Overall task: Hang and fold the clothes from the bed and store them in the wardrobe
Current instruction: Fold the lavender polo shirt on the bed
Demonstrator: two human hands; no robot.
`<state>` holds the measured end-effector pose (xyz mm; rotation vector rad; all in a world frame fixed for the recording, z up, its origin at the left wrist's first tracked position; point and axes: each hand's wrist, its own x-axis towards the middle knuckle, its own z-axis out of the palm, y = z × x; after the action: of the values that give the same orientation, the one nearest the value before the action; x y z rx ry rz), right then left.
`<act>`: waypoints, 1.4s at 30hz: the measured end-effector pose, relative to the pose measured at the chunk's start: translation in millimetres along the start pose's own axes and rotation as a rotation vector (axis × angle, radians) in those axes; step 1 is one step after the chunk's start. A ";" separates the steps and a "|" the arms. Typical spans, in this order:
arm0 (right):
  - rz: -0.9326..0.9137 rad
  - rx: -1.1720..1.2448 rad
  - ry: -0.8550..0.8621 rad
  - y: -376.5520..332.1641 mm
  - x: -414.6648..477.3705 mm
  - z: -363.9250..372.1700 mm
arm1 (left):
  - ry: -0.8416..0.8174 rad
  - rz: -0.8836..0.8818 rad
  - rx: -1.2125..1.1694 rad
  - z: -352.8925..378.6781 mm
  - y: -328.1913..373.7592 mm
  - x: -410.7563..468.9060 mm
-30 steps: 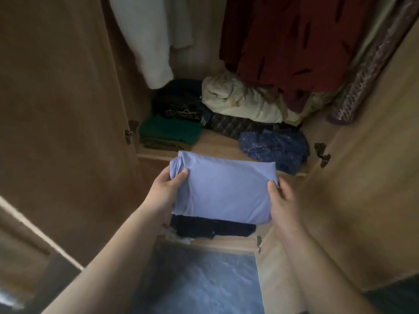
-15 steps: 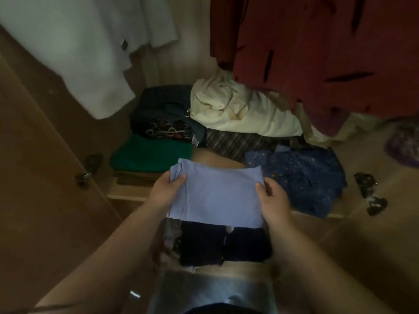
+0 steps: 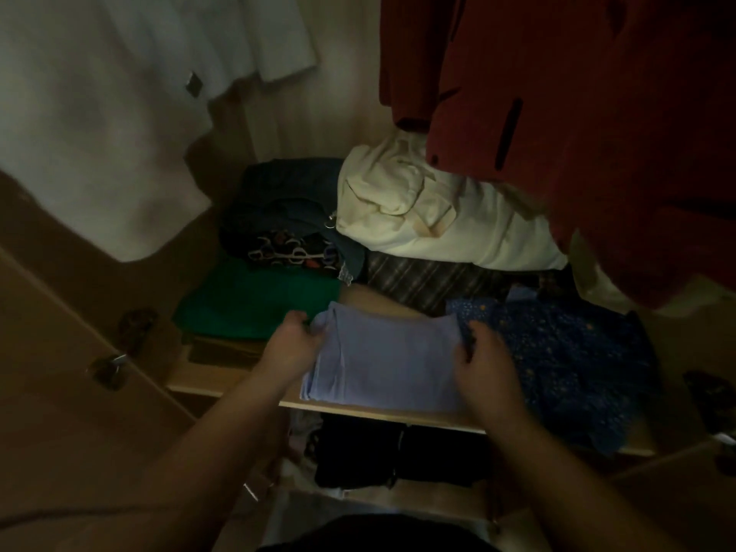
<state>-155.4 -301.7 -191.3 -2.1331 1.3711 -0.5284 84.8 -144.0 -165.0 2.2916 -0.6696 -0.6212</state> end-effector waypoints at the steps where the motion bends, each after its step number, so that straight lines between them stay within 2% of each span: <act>1: -0.102 -0.117 0.047 -1.5 -3.7 -0.8 | 0.073 0.080 0.062 -2.2 -0.8 -0.9; 3: -0.338 -0.218 0.129 -9.2 -9.9 1.0 | 0.211 0.351 0.192 -0.9 1.5 -6.7; 4: -0.433 -0.210 0.143 -15.0 -10.7 4.0 | 0.226 0.499 0.273 4.9 3.5 -8.5; 5: -0.492 -0.203 0.128 -21.0 -9.9 9.2 | 0.189 0.617 0.358 14.0 5.9 -9.8; 7: -0.521 -0.289 0.005 -27.8 -5.7 22.5 | 0.078 0.705 0.519 36.5 6.7 -9.9; 11: -0.453 -0.509 -0.154 -3.8 1.8 46.5 | -0.015 0.561 0.693 68.0 -17.9 -1.7; 18: -0.395 -0.550 -0.173 7.1 8.8 54.5 | -0.056 0.538 0.592 72.8 -30.3 11.7; 23: -0.415 -0.460 -0.224 3.9 8.2 44.1 | -0.113 0.514 0.635 64.9 -22.7 6.3; 27: -0.397 -0.264 -0.199 -2.9 -11.1 16.9 | -0.041 0.572 0.564 48.2 -13.7 -20.0; 30: -0.334 -0.255 -0.121 -6.1 -47.4 -7.9 | -0.039 0.589 0.617 33.8 -14.6 -56.8; 35: -0.292 -0.464 0.046 -7.4 -141.5 -46.7 | 0.072 0.688 0.677 22.1 -24.4 -144.6; 39: -0.171 -0.506 0.132 -2.4 -242.1 -61.9 | -0.022 0.782 0.659 23.7 -41.5 -219.9; 42: -0.080 -0.548 0.134 9.0 -321.8 -69.6 | -0.087 0.847 0.617 31.4 -56.2 -274.4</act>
<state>-332.7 -26.6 -153.9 -2.6333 1.6554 -0.3562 -124.6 44.5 -157.6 2.1770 -1.9350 -0.0955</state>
